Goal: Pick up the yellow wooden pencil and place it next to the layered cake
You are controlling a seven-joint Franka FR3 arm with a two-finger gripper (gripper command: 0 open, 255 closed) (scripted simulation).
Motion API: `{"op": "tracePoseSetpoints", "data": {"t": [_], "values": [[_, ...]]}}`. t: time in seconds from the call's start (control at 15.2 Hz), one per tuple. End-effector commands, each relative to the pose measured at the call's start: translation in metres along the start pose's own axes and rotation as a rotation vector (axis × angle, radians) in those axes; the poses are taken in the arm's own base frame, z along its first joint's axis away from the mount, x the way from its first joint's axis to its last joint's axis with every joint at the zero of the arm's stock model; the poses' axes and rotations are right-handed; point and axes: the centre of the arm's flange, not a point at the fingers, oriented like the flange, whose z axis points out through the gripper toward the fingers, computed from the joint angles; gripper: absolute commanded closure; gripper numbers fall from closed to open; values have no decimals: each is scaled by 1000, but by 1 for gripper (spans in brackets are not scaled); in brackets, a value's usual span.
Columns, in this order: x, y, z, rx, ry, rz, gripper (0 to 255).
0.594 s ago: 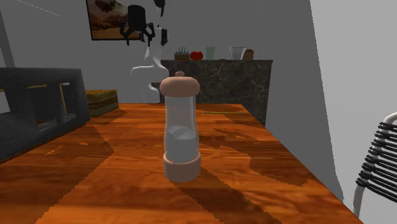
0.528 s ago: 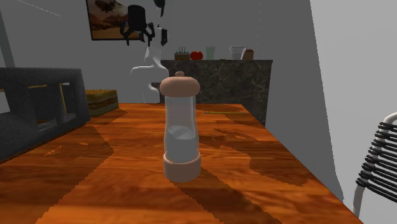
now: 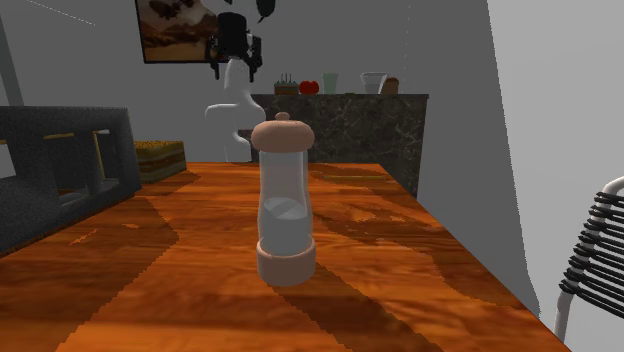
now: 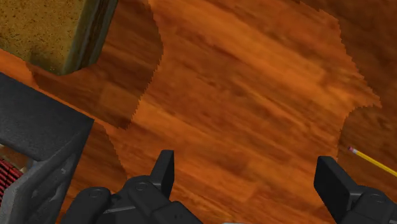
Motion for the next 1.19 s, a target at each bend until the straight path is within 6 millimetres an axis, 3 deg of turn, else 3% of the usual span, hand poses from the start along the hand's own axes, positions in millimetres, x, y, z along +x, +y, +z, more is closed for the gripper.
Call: {"op": "tracePoseSetpoints", "data": {"t": [0.0, 0.59, 1.12], "values": [[21, -11, 12, 1, -6, -58, 0], [107, -81, 64, 1, -37, -310, 0], [164, -160, 111, 0, -64, -535, 0]]}}
